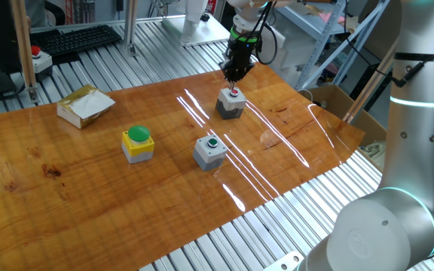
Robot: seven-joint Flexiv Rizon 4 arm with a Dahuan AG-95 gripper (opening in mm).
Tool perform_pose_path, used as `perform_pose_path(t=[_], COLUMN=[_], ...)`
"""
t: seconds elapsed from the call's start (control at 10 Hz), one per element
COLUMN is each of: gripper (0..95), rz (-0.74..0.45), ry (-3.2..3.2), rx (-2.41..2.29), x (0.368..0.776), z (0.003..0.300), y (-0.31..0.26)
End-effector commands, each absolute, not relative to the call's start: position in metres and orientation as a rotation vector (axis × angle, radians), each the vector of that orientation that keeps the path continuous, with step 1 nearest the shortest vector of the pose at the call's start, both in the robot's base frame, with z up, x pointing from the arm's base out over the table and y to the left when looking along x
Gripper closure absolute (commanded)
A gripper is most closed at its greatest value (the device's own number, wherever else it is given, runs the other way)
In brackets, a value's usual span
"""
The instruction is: Press three buttons from left to right in sequence
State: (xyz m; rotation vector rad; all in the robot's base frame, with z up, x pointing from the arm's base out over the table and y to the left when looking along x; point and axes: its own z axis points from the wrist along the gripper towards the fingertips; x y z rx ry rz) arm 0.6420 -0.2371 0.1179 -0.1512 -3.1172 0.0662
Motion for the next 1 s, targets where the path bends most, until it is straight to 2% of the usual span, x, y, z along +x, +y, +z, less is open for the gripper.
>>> perform_pose_path(t=[0.1, 0.8, 0.9, 1.0], gripper=[95.0, 95.0, 76.0, 76.0], rz=[0.043, 0.036, 0.056, 0.060], ry=[-3.110, -3.085, -3.083, -3.087], rx=[-0.279, -0.461, -0.459, -0.450], x=[0.6429, 0.6429, 0.6414, 0.6398], z=[0.1178, 0.1178, 0.1173, 0.1150], y=[-0.2372, -0.2372, -0.2385, -0.2417])
